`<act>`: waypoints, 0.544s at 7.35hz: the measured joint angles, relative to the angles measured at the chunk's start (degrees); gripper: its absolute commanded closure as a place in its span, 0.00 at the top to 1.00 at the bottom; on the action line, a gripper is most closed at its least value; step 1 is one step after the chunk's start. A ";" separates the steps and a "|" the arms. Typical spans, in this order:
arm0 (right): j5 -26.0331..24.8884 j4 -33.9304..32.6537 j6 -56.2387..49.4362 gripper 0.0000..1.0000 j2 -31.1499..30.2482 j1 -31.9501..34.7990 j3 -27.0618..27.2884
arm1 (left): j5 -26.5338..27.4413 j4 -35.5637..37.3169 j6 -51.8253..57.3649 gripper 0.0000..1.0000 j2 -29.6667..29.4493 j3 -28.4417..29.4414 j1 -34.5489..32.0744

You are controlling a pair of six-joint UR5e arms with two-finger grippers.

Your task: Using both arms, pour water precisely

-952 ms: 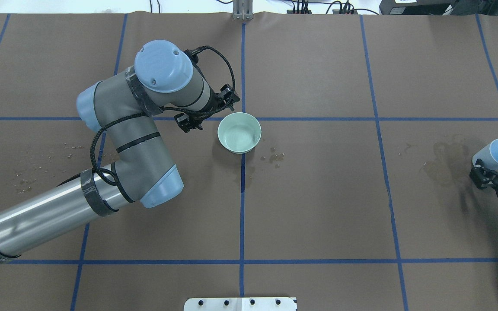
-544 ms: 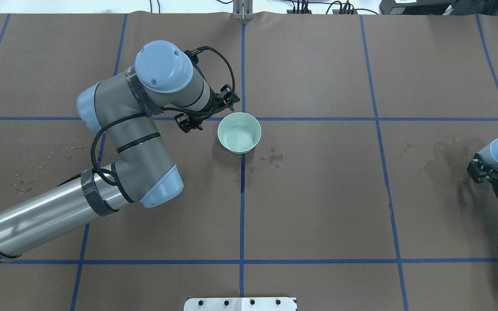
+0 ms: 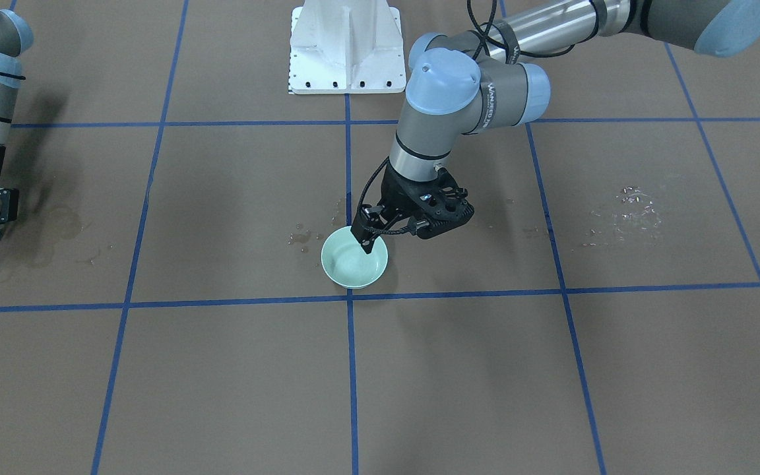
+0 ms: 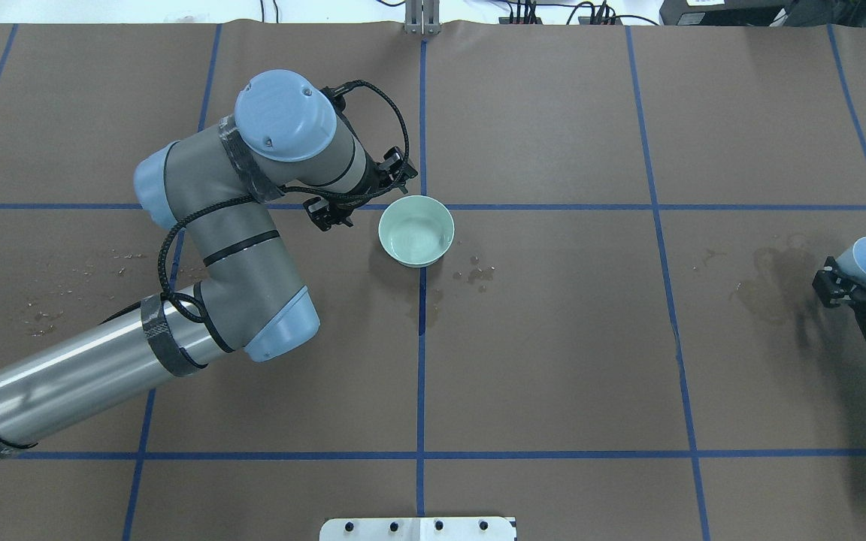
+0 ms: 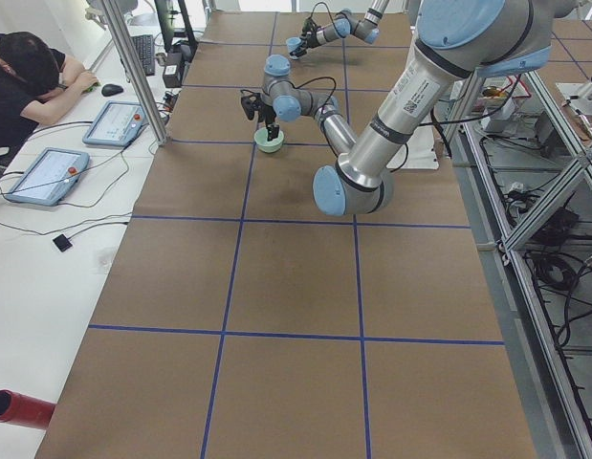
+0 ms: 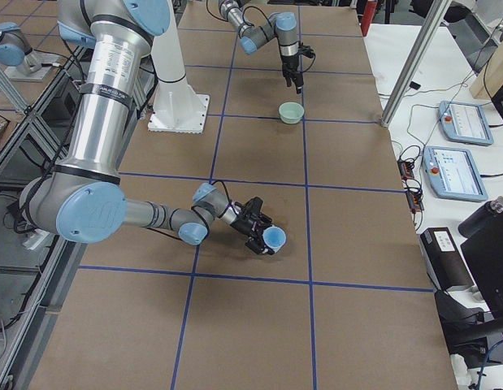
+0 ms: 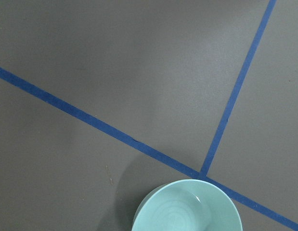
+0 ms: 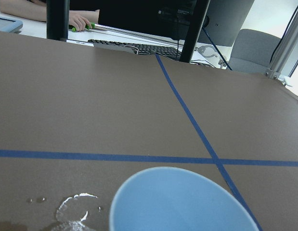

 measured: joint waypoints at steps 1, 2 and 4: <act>0.01 0.01 -0.08 0.00 0.19 0.44 0.02 | -0.01 0.01 -0.02 1.00 -0.06 -0.08 0.00; 0.17 0.03 -0.17 0.00 0.51 1.02 0.12 | -0.01 0.01 -0.06 1.00 -0.11 -0.13 0.00; 3.44 0.14 -6.11 0.00 0.76 4.53 1.64 | -0.01 0.01 -0.08 1.00 -0.15 -0.20 0.00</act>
